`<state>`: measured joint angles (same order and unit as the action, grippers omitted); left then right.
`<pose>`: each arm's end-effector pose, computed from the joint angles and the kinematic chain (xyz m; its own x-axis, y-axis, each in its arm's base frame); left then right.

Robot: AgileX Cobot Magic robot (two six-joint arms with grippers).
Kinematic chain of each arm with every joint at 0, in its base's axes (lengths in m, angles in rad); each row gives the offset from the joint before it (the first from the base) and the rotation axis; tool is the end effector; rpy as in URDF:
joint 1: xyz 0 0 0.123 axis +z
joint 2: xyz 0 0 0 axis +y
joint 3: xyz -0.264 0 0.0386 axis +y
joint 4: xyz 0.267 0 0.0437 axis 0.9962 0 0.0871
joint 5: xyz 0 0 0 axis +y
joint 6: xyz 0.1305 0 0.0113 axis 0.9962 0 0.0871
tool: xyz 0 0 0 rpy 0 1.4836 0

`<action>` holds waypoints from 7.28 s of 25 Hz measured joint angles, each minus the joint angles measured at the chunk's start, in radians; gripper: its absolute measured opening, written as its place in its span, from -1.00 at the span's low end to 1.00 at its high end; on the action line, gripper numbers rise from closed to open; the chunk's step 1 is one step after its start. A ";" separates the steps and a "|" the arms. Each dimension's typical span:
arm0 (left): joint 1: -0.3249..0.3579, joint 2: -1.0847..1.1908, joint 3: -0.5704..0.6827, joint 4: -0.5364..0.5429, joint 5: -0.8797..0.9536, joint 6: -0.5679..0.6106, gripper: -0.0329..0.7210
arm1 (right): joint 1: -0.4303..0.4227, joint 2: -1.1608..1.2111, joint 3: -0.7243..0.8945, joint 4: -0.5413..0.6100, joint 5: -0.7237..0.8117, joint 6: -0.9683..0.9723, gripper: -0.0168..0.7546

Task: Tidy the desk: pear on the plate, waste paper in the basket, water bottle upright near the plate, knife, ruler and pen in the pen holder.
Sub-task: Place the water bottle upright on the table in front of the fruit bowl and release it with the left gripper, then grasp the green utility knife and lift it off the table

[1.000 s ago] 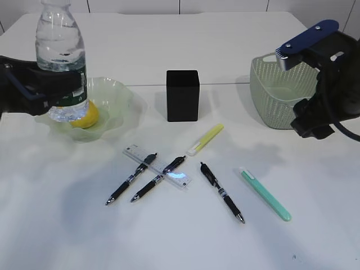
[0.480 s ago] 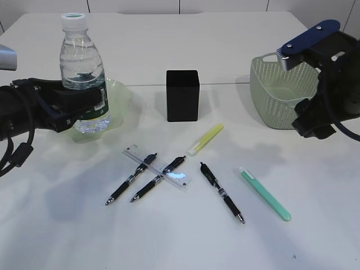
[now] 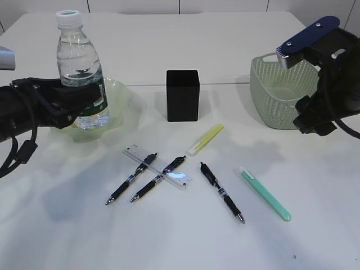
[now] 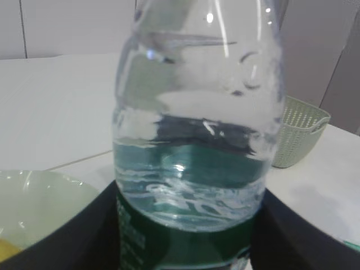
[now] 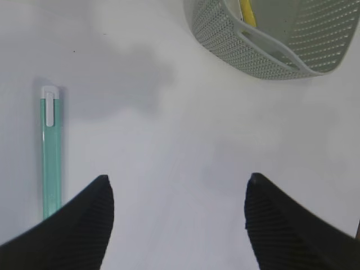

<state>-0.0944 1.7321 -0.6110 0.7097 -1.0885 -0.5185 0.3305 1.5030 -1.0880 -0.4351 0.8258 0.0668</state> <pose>0.3340 -0.1075 0.1486 -0.1565 -0.0991 -0.9827 0.6348 0.7521 -0.1770 0.3333 0.0714 0.2101 -0.7793 -0.5048 -0.3713 -0.3714 0.8493 -0.3751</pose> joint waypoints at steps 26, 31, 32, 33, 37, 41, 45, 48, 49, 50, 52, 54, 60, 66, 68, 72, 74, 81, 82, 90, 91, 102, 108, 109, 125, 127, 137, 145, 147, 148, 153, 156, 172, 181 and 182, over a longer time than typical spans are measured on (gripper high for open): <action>0.000 0.326 -0.013 -0.089 -0.018 0.234 0.19 | 0.000 0.000 0.000 -0.007 -0.005 0.000 0.44; 0.000 0.369 -0.020 -0.103 -0.076 0.253 0.19 | 0.000 0.000 0.000 -0.007 -0.005 0.002 0.44; 0.000 0.380 -0.021 -0.103 -0.086 0.255 0.19 | 0.000 0.000 0.000 -0.007 -0.005 0.002 0.44; 0.000 0.389 -0.021 -0.106 -0.105 0.257 0.19 | 0.000 0.000 0.000 -0.007 -0.005 0.002 0.44; 0.000 0.408 -0.026 -0.110 -0.130 0.259 0.19 | 0.000 0.000 0.000 -0.007 -0.005 0.002 0.44; 0.000 0.409 -0.026 -0.110 -0.130 0.259 0.21 | 0.000 0.000 0.000 -0.007 -0.005 0.002 0.44; 0.000 0.409 -0.026 -0.110 -0.130 0.259 0.35 | 0.000 0.000 0.000 -0.007 -0.005 0.002 0.44; 0.000 0.409 -0.026 -0.108 -0.108 0.260 0.44 | 0.000 0.000 0.000 -0.007 -0.005 0.002 0.44; 0.000 0.404 -0.026 -0.108 -0.104 0.260 0.46 | 0.000 0.000 0.000 -0.011 -0.005 0.002 0.44; 0.000 0.400 -0.026 -0.108 -0.097 0.260 0.48 | 0.000 0.000 0.000 -0.014 -0.005 0.002 0.44; 0.000 0.393 -0.026 -0.105 -0.082 0.260 0.55 | 0.000 0.000 0.000 -0.020 -0.005 0.002 0.44; 0.000 0.384 -0.026 -0.103 -0.074 0.260 0.61 | 0.000 0.000 0.000 -0.022 -0.005 0.002 0.44; 0.000 0.350 -0.024 -0.100 -0.068 0.260 0.67 | 0.000 0.000 0.000 -0.022 -0.005 0.002 0.44; 0.000 0.295 -0.021 -0.078 -0.067 0.260 0.67 | 0.000 0.000 0.000 -0.023 -0.003 0.002 0.44; 0.000 0.278 -0.021 -0.064 -0.067 0.260 0.67 | 0.000 0.000 0.000 -0.023 -0.003 0.002 0.44; 0.000 0.235 -0.021 -0.058 -0.067 0.260 0.67 | 0.000 0.000 0.000 -0.023 0.002 0.002 0.44; 0.000 0.210 -0.021 -0.056 -0.067 0.260 0.67 | 0.000 0.000 0.000 -0.023 0.006 0.002 0.44; 0.000 0.110 -0.021 -0.093 -0.067 0.260 0.66 | 0.000 0.000 0.000 -0.025 0.006 0.002 0.44; 0.000 0.100 -0.020 -0.111 -0.067 0.260 0.66 | 0.000 0.000 0.000 -0.025 0.007 0.002 0.44; 0.000 -0.008 -0.016 -0.161 -0.067 0.260 0.66 | 0.000 0.000 0.000 -0.025 0.007 0.002 0.44; 0.000 -0.026 -0.016 -0.169 -0.067 0.260 0.66 | 0.000 0.000 0.000 -0.025 0.007 0.002 0.44; 0.000 -0.265 -0.014 -0.194 0.204 0.191 0.66 | 0.000 0.000 0.000 -0.025 0.007 0.002 0.44; 0.000 -0.369 -0.010 -0.196 0.497 0.098 0.66 | 0.000 0.000 0.000 -0.025 0.007 0.002 0.44; 0.000 -0.387 -0.010 -0.197 0.544 0.094 0.66 | 0.000 0.000 0.000 -0.025 0.007 0.002 0.44; -0.009 -0.496 -0.139 -0.334 1.477 -0.007 0.44 | 0.000 0.000 0.000 -0.003 0.015 0.002 0.44; -0.009 -0.496 -0.198 -0.423 1.594 0.106 0.43 | 0.000 0.000 0.000 0.005 0.020 0.002 0.44; -0.010 -0.417 -0.287 -0.856 2.006 0.531 0.43 | 0.000 0.000 0.000 0.029 0.038 0.002 0.44; -0.010 -0.407 -0.289 -0.797 2.016 0.543 0.41 | 0.000 0.000 0.000 0.042 0.001 0.049 0.44; -0.010 -0.407 -0.289 -0.764 2.016 0.544 0.40 | 0.000 0.000 0.000 0.067 0.001 0.059 0.44; -0.010 -0.407 -0.289 -0.753 2.016 0.540 0.40 | 0.000 0.000 0.000 0.074 0.001 0.059 0.44; -0.010 -0.405 -0.289 -0.742 1.948 0.428 0.40 | 0.000 0.017 -0.011 0.112 0.030 0.052 0.44; -0.008 -0.402 -0.289 -0.742 1.903 0.370 0.40 | 0.000 0.066 -0.064 0.139 0.088 0.029 0.44; 0.169 -0.355 -0.289 -0.772 1.863 0.334 0.41 | 0.000 0.376 -0.316 0.308 0.257 -0.134 0.44; 0.170 -0.355 -0.289 -0.750 1.867 0.334 0.41 | 0.000 0.482 -0.316 0.378 0.231 -0.199 0.44; 0.170 -0.355 -0.289 -0.750 1.867 0.334 0.41 | 0.000 0.492 -0.316 0.379 0.224 -0.201 0.44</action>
<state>0.0753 1.3774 -0.9002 -0.0401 0.7786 -0.1846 0.3305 1.9945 -1.4036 -0.0559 1.0500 -0.1342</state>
